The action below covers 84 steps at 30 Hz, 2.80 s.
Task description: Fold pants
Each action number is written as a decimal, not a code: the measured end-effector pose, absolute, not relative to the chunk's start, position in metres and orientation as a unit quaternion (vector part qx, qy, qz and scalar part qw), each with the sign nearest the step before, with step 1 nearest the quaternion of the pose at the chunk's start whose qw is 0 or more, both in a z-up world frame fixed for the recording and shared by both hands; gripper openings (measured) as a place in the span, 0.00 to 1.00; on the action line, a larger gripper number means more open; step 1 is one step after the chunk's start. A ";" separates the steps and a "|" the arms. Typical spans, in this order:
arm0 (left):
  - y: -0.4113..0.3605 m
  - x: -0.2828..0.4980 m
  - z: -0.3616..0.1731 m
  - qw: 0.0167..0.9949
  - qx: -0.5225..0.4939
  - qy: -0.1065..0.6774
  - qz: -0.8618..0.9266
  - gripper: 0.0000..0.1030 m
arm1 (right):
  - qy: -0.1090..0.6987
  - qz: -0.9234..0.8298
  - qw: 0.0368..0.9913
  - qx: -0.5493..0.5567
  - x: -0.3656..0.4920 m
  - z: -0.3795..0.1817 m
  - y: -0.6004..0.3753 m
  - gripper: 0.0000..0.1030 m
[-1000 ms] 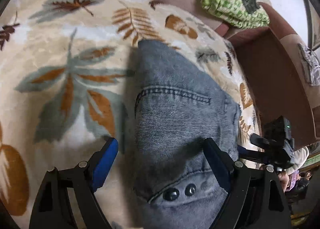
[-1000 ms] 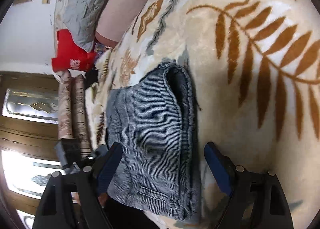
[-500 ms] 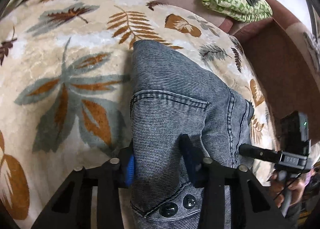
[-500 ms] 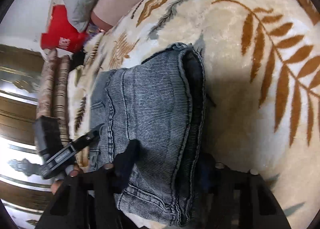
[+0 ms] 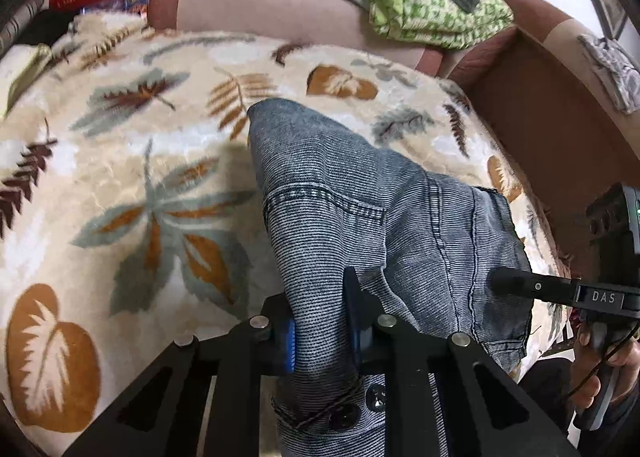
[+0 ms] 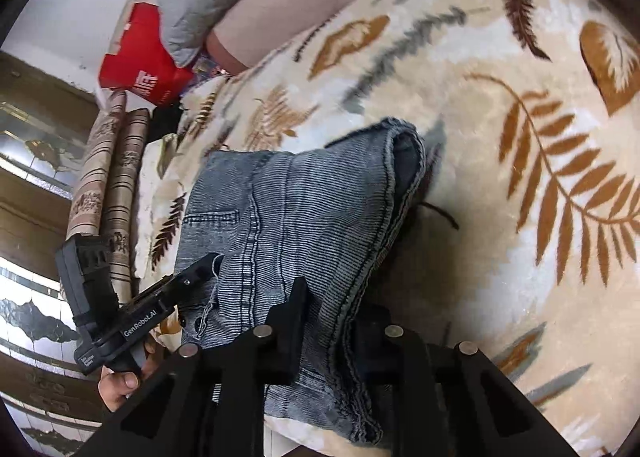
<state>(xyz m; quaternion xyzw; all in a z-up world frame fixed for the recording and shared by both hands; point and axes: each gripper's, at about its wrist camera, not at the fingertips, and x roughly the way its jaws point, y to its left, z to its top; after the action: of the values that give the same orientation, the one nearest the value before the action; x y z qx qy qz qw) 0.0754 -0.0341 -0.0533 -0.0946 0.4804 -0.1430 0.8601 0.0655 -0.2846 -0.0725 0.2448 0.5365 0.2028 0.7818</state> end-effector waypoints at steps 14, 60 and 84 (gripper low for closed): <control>0.015 0.110 0.026 0.909 -0.082 0.395 -0.107 0.20 | 0.461 0.254 0.826 0.201 0.110 0.023 -0.233 0.21; 0.042 0.105 -0.075 0.883 -0.025 0.466 0.045 0.81 | 0.560 0.150 0.810 0.087 0.123 -0.084 -0.161 0.78; 0.055 0.118 -0.097 0.880 -0.071 0.468 0.034 0.89 | 0.537 0.256 0.763 0.252 0.163 -0.057 -0.152 0.79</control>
<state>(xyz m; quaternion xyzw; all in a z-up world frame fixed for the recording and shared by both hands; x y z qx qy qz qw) 0.1181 0.0547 -0.0970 -0.0705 0.4681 0.0342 0.8802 0.1630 -0.1522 -0.0572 0.2524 0.5368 0.2557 0.7634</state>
